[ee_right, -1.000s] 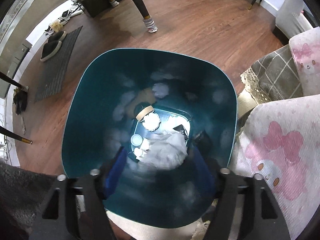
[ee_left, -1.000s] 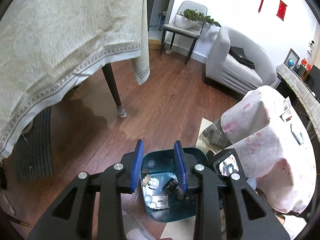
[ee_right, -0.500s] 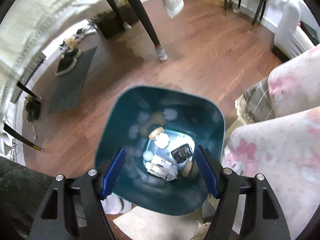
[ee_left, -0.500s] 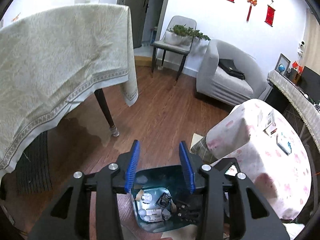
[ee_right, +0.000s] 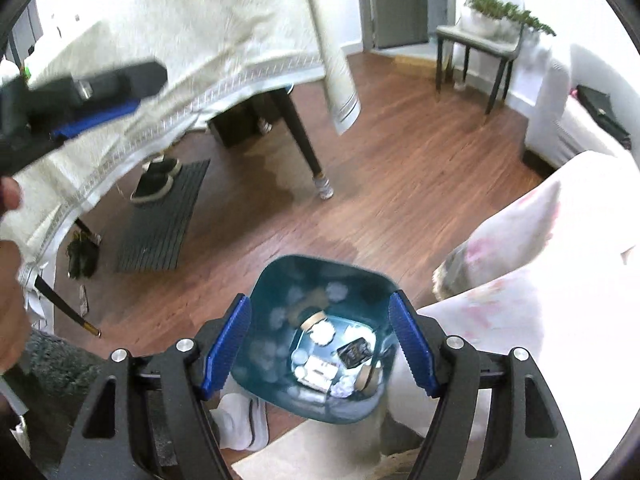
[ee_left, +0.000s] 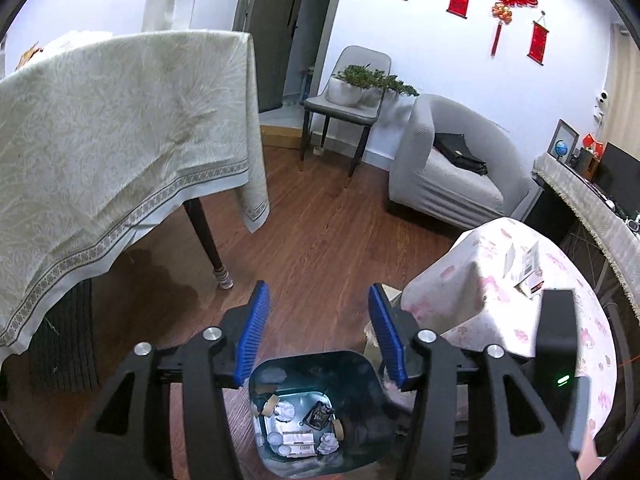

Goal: Collect trash
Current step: 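Move both open tools from the bin back over the table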

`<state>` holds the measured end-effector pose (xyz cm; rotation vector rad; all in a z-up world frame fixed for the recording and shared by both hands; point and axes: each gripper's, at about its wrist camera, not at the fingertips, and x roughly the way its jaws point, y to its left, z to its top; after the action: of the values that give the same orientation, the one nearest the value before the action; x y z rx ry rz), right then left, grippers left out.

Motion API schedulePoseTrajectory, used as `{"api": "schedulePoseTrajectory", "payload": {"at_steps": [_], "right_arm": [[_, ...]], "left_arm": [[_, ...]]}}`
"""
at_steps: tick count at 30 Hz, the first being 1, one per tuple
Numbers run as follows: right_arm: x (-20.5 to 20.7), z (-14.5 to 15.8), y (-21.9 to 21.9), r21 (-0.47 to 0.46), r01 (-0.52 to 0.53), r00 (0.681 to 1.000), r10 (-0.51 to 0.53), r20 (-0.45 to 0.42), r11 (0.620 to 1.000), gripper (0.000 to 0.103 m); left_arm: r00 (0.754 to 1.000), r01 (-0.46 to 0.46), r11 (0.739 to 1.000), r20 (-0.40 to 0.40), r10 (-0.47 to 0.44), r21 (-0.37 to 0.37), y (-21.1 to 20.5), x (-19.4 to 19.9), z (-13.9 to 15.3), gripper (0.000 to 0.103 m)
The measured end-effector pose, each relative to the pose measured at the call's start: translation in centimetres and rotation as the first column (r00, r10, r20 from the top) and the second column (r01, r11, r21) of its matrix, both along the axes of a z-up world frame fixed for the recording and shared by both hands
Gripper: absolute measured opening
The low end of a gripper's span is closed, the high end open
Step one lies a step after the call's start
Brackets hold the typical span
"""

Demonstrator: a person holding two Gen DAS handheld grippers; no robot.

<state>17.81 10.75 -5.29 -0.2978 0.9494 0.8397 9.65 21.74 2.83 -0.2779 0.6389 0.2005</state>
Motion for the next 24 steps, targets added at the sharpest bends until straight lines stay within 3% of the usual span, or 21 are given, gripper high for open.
{"api": "schedulePoseTrajectory", "payload": {"at_steps": [10, 24], "right_arm": [[2.1, 4.3, -7.1, 0.062, 0.116, 0.989, -0.121, 0.085, 0.991, 0.073], [4.7, 5.6, -17.1, 0.077, 0.254, 0.957, -0.262, 0.125, 0.964, 0.077]], "left_arm": [[0.997, 0.077, 0.997, 0.029, -0.078, 0.03, -4.2, 2.0, 0.6, 0.073], [0.966, 0.253, 0.965, 0.027, -0.256, 0.07, -12.4, 5.7, -0.3, 0.086]]}}
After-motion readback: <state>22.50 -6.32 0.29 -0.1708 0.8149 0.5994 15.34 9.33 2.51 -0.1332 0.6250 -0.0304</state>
